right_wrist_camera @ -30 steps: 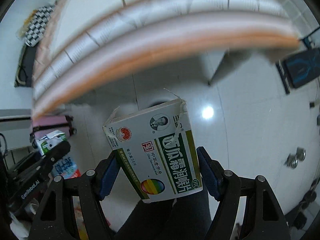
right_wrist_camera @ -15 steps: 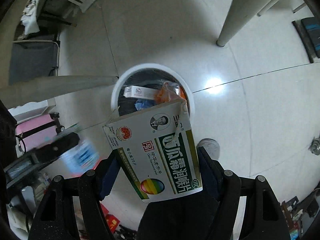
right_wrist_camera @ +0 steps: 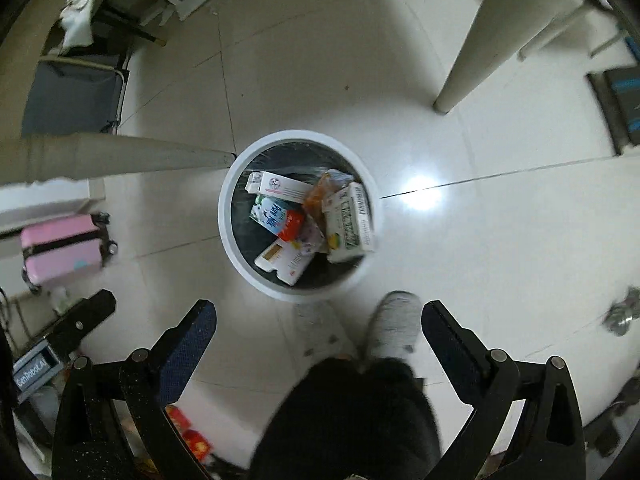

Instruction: Collect trash

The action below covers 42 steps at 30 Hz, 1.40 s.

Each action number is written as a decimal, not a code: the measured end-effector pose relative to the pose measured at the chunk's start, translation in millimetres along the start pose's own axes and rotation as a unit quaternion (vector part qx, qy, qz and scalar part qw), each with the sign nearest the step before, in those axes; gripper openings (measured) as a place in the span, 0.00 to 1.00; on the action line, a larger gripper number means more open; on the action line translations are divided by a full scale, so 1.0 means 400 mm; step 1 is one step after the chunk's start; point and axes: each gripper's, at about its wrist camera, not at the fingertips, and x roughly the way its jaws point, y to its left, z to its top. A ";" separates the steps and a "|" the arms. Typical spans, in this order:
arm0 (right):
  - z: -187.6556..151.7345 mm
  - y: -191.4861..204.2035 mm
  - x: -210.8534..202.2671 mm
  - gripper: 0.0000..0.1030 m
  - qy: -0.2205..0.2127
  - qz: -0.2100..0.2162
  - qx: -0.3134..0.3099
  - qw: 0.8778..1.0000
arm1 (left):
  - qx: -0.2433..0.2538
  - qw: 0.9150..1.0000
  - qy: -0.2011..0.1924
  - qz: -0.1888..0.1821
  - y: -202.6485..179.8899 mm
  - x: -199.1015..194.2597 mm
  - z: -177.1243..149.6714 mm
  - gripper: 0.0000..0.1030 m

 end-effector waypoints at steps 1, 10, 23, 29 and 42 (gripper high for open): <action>-0.012 0.003 -0.038 1.00 -0.005 -0.007 -0.005 1.000 | 0.006 1.000 -0.004 0.004 -0.009 -0.040 -0.016 0.90; -0.169 0.042 -0.428 1.00 -0.040 -0.020 -0.039 0.998 | 0.038 0.999 -0.032 -0.007 -0.071 -0.366 -0.132 0.90; -0.363 0.082 -0.927 1.00 -0.081 0.031 -0.083 0.993 | 0.059 0.992 -0.098 -0.048 -0.117 -0.775 -0.263 0.90; -0.436 0.102 -1.113 1.00 -0.095 0.066 -0.103 0.988 | 0.060 0.988 -0.118 -0.084 -0.122 -0.912 -0.303 0.90; -0.524 0.150 -1.338 1.00 -0.126 0.118 -0.130 0.976 | 0.059 0.977 -0.152 -0.140 -0.127 -1.092 -0.362 0.90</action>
